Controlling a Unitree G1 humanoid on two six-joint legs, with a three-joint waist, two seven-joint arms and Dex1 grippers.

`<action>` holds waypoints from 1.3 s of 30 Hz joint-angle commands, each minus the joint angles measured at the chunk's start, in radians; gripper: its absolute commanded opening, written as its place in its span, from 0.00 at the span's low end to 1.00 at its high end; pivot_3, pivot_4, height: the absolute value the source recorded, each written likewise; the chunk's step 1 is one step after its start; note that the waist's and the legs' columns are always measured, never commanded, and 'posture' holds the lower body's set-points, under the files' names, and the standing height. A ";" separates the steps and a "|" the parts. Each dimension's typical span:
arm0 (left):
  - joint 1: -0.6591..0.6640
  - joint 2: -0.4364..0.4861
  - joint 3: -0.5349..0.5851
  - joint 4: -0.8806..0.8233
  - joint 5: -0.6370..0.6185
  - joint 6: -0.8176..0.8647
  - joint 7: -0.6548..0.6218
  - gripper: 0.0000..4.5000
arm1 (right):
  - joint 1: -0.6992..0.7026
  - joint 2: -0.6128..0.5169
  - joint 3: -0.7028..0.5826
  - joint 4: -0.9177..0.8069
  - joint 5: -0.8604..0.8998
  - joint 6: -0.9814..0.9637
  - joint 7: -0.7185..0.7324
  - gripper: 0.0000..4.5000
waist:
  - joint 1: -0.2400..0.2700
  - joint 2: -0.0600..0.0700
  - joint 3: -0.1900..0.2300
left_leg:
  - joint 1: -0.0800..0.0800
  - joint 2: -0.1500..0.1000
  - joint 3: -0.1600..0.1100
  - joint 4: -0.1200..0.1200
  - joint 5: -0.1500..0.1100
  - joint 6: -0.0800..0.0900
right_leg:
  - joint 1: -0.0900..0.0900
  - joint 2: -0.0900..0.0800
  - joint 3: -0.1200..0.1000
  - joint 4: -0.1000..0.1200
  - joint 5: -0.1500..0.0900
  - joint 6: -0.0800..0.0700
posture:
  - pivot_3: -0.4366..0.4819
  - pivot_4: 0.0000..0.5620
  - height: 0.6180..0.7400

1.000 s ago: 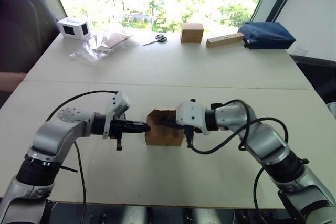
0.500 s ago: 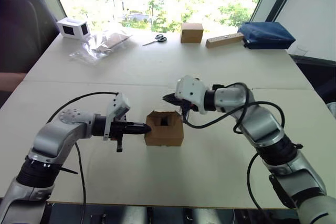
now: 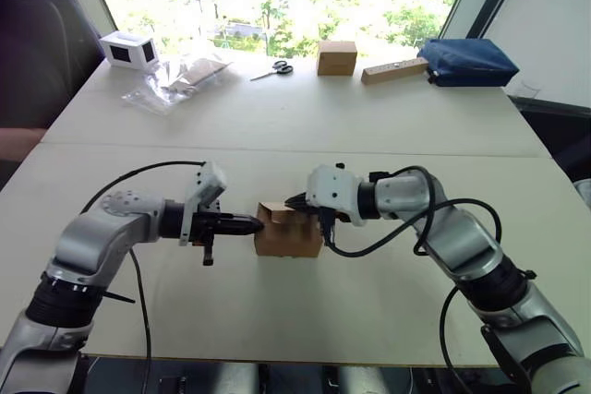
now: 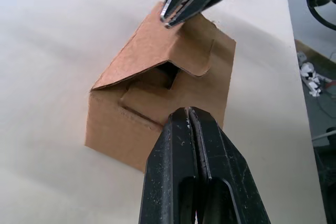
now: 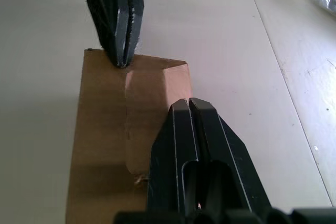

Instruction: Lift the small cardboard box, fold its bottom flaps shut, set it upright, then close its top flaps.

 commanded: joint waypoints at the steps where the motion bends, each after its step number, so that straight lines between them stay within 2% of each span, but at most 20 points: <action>1: -0.062 0.016 0.068 0.017 -0.066 0.035 -0.016 0.00 | -0.003 0.002 -0.021 -0.035 -0.002 -0.003 -0.009 0.00 | 0.000 0.000 0.000 | 0.000 0.000 0.000 0.000 0.000 0.000 | 0.000 0.000 0.000 0.000 0.000 0.000 | 0.48 0.27 1.00; 5: -0.136 -0.080 0.072 0.015 -0.068 0.047 0.100 0.00 | -0.009 0.010 -0.016 -0.025 -0.012 -0.007 -0.020 0.00 | 0.005 0.000 0.000 | 0.000 -0.001 -0.001 0.000 0.000 0.000 | 0.001 0.000 0.000 0.000 0.000 0.000 | 0.48 0.27 1.00; 11: -0.136 -0.147 0.013 0.028 -0.008 0.008 0.164 0.00 | -0.011 0.011 -0.019 -0.030 -0.015 -0.002 -0.023 0.00 | -0.003 0.000 0.000 | 0.000 -0.001 0.000 0.000 0.002 -0.004 | 0.000 0.000 0.000 0.000 0.000 0.000 | 0.48 0.27 1.00; 24: -0.080 -0.148 -0.018 0.007 0.029 -0.016 0.165 0.00 | -0.010 -0.018 -0.051 -0.075 -0.009 0.013 -0.013 0.00 | 0.001 0.000 0.000 | 0.000 0.000 0.000 0.000 0.001 -0.001 | 0.000 0.000 0.000 0.000 0.000 0.000 | 0.48 0.27 1.00; 32: -0.069 -0.144 -0.032 0.017 0.047 -0.041 0.160 0.00 | 0.040 -0.033 -0.090 -0.181 0.100 0.069 0.036 0.00 | 0.001 0.000 0.000 | 0.000 0.000 0.000 0.000 0.000 -0.001 | 0.000 0.000 0.000 0.000 0.000 0.000 | 0.48 0.27 1.00; 39: -0.077 -0.160 -0.027 0.009 0.038 -0.030 0.180 0.00 | 0.056 -0.046 -0.038 -0.214 0.090 0.086 0.032 0.00 | 0.001 0.000 0.000 | 0.000 0.000 -0.001 0.000 0.000 0.000 | 0.000 0.000 0.000 0.000 0.000 0.000 | 0.48 0.27 1.00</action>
